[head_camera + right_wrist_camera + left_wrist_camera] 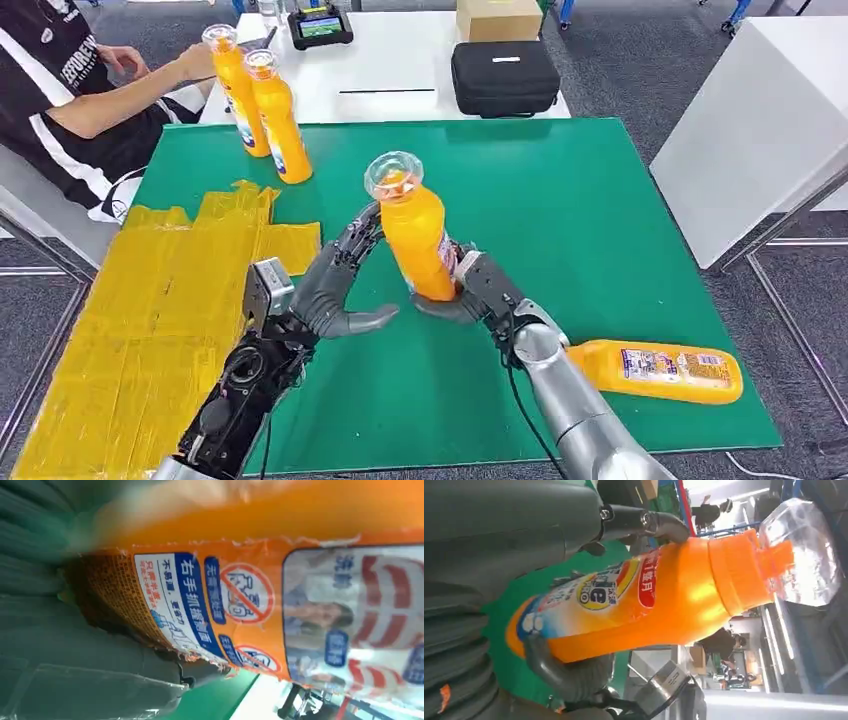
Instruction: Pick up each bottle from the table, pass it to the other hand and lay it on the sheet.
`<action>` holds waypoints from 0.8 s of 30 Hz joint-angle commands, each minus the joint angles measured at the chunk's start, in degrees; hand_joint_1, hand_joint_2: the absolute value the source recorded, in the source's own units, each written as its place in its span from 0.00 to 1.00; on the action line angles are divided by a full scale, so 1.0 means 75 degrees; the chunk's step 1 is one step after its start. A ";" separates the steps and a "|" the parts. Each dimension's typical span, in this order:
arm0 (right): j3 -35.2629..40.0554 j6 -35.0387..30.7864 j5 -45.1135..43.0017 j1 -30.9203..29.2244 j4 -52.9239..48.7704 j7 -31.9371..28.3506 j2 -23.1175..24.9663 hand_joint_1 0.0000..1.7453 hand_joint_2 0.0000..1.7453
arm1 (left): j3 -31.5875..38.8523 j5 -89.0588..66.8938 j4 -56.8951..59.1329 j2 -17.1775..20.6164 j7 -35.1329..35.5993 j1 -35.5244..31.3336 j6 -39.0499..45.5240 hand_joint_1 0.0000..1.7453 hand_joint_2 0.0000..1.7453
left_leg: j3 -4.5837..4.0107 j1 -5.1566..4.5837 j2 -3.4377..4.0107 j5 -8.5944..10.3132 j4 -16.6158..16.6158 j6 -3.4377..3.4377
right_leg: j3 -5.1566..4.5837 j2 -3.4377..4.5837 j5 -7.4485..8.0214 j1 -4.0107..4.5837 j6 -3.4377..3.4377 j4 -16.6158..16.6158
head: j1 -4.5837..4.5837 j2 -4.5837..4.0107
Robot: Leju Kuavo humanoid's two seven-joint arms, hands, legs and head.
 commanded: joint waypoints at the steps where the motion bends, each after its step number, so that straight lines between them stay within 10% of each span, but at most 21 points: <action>1: 0.1012 0.0091 0.0152 -0.0485 0.0776 -0.0072 0.0255 1.00 1.00 | 0.0078 0.0170 0.0652 0.0046 0.0212 -0.0261 0.0097 0.00 1.00 | 0.0048 0.0005 0.0034 -0.0023 -0.0001 -0.0020 | 0.0042 0.0041 -0.0012 0.0003 -0.0015 -0.0006 | -0.0003 0.0000; 24: 0.2048 -0.0081 0.0479 -0.0578 0.0873 0.0096 0.0484 1.00 1.00 | 0.0410 0.0414 0.1034 -0.0053 0.0493 -0.0340 0.0147 0.00 1.00 | 0.0052 0.0007 0.0024 -0.0023 -0.0001 -0.0026 | 0.0049 0.0032 -0.0018 0.0005 -0.0021 -0.0004 | 0.0003 0.0000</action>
